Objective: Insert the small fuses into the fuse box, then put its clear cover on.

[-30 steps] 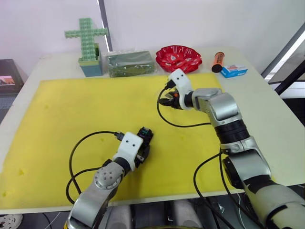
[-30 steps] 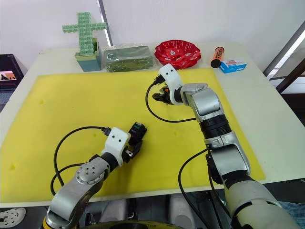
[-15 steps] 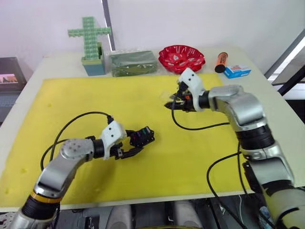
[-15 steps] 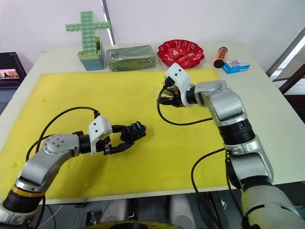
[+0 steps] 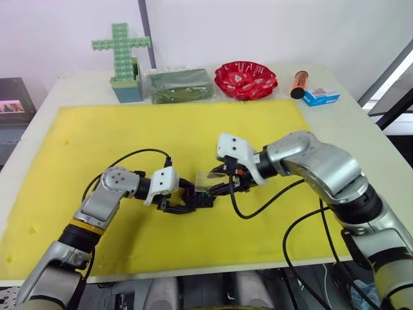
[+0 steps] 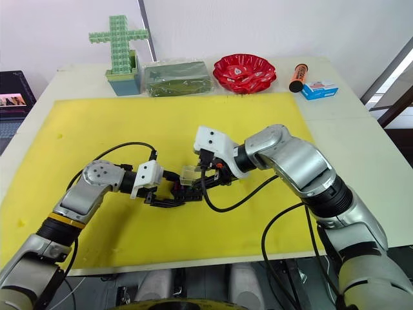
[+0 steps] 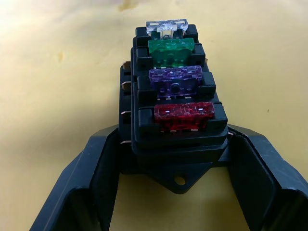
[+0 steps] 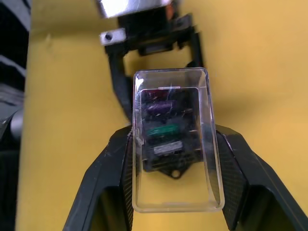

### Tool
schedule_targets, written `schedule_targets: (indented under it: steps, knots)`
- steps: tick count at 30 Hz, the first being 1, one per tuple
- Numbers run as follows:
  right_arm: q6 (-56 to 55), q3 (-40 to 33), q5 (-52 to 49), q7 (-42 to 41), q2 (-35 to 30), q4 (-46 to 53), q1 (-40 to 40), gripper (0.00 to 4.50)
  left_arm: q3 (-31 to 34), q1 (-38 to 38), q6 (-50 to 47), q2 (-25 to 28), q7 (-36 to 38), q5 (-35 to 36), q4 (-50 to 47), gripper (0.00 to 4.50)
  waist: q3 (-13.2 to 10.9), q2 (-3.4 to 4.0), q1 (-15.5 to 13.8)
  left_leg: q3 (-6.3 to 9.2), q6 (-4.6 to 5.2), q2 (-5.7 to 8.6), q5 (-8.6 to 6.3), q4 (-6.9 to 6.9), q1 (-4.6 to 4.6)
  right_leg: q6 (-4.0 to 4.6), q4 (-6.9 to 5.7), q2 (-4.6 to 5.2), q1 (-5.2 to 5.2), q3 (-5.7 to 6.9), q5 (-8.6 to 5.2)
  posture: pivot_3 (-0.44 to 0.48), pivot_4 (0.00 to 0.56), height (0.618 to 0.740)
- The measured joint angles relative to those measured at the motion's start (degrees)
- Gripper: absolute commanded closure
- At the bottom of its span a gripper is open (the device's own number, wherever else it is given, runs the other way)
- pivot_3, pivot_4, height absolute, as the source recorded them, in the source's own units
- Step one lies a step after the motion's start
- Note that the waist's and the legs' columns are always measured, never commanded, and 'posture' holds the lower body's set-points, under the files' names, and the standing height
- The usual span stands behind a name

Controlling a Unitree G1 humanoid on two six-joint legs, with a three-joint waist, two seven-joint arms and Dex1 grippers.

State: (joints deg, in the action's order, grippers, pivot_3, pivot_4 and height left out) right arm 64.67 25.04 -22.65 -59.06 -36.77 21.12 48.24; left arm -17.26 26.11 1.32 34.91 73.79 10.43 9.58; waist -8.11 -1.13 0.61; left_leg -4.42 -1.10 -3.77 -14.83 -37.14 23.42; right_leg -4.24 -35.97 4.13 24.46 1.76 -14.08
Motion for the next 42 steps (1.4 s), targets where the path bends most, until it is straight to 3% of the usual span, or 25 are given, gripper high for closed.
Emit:
schedule_targets:
  steps: [14, 42]
  knots:
    - [-0.8, 4.4, 2.3, 5.2, 4.1, -3.3, 0.1, 2.68, -0.4, 0.6, -0.9, -0.8, -0.7, -1.8, 0.3, 1.48, 0.0, -0.04, -0.1, 0.01, 0.0, 0.0, 0.0, -0.04, -0.01, -0.15, -0.05, 0.0, -0.02, 0.01, 0.08, 0.0, 0.15, 0.74]
    - [-4.0, 8.4, 4.4, 4.7, 4.1, -3.7, 0.1, 2.68, -0.4, 0.2, -2.3, -1.3, -1.6, -2.3, -0.8, 1.48, 0.0, -0.05, -0.3, 0.02, 0.0, 0.01, 0.0, -0.07, -0.02, -0.15, -0.04, 0.0, -0.05, 0.01, 0.08, 0.0, 0.15, 0.74]
